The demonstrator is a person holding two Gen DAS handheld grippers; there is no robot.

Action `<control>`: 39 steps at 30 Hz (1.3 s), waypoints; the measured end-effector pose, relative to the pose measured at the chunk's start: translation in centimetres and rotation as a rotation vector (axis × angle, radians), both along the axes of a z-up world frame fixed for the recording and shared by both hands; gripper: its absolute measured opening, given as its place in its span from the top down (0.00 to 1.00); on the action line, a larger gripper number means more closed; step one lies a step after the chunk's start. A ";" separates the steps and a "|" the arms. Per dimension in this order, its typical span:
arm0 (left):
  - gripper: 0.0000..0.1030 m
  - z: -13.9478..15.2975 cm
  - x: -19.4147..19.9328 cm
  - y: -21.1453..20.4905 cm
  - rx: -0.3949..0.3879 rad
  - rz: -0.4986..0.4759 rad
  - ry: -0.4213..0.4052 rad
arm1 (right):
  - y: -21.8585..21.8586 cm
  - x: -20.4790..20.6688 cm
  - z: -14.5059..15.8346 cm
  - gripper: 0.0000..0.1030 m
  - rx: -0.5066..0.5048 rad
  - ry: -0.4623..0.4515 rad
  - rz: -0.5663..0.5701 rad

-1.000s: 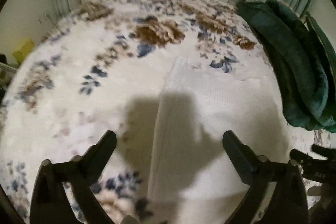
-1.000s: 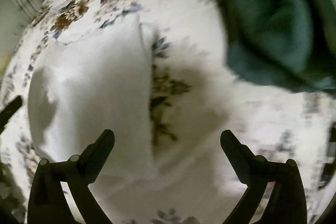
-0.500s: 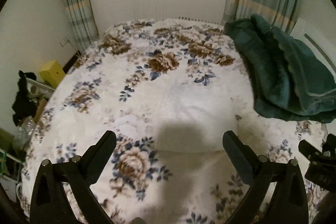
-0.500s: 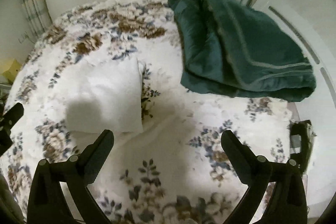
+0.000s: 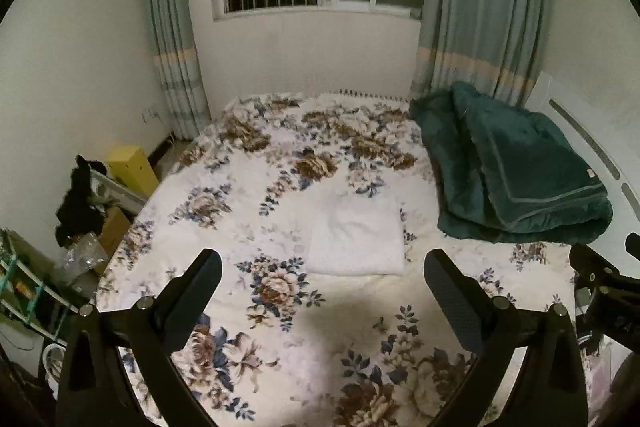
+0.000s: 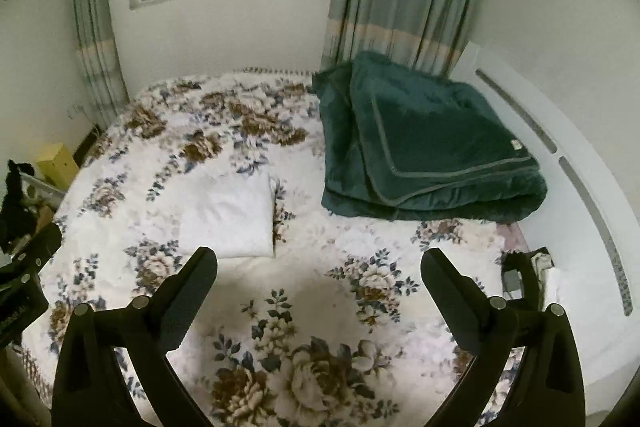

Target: Fold small clothes

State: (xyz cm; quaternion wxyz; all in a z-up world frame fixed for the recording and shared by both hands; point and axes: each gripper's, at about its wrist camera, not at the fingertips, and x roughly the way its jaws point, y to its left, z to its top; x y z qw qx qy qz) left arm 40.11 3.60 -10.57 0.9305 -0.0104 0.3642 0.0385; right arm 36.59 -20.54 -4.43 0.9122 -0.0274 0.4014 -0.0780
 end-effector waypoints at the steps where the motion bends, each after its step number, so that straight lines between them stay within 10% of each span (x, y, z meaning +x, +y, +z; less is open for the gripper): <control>1: 0.00 0.9 -0.9 -0.1 -0.002 -0.005 -0.011 | 0.0 -1.5 1.3 0.00 0.007 -0.012 0.008; 19: 0.00 8.2 -11.5 -1.7 -0.009 -0.024 -0.093 | -1.0 -15.9 12.3 0.00 0.024 -0.135 0.064; 39: 0.00 9.7 -13.8 -1.6 0.000 0.003 -0.050 | -0.9 -17.2 13.6 0.00 0.066 -0.093 0.110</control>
